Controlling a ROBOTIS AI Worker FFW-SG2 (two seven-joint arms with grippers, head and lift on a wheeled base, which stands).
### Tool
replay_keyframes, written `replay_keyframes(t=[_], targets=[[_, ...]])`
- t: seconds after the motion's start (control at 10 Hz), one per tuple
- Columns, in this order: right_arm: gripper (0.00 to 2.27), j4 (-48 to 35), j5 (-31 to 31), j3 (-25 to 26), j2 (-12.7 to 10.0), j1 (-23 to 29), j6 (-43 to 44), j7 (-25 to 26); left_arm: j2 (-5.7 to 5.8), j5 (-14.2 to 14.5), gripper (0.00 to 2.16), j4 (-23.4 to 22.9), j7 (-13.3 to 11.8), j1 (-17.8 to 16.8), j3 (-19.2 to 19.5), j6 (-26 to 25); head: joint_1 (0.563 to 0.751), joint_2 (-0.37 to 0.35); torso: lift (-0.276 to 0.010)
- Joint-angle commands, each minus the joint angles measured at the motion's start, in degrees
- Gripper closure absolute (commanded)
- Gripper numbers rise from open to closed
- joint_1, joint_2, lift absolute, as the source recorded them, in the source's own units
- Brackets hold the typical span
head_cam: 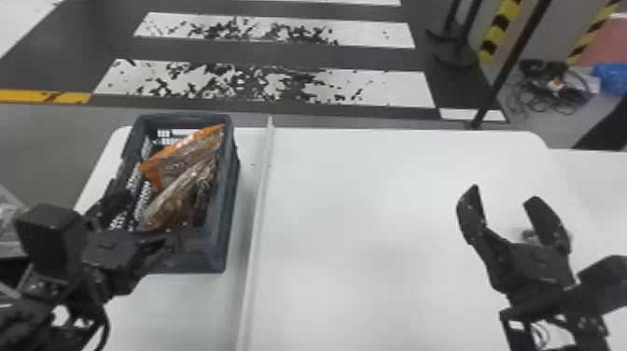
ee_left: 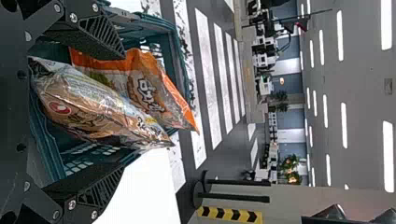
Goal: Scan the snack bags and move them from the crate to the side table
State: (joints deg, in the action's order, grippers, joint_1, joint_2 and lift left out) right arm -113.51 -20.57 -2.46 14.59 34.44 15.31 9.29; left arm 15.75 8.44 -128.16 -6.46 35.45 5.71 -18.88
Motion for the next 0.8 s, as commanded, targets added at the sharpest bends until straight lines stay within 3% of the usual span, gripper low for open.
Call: replay_keyframes(t=[0.0, 0.3, 0.4, 0.7], targets=[[0.07, 0.0, 0.0, 0.0, 0.0, 0.0, 0.0, 0.0, 0.16, 0.4, 0.21, 0.4, -0.4, -0.3, 0.7, -0.4, 0.695, -0.025, -0.087], [0.07, 0.0, 0.0, -0.1, 0.0, 0.0, 0.2, 0.0, 0.24, 1.8, 0.6, 1.3, -2.6, -0.5, 2.4, -0.4, 0.695, -0.012, -0.087], [0.07, -0.1, 0.0, -0.2, 0.0, 0.0, 0.0, 0.0, 0.07, 2.4, 0.61, 1.9, -3.2, -0.8, 2.6, -0.9, 0.695, -0.01, -0.087], [0.07, -0.2, 0.0, -0.3, 0.0, -0.3, 0.2, 0.5, -0.02, 3.9, 1.72, 2.4, -3.9, -1.4, 2.9, -2.7, 0.695, -0.003, -0.087]])
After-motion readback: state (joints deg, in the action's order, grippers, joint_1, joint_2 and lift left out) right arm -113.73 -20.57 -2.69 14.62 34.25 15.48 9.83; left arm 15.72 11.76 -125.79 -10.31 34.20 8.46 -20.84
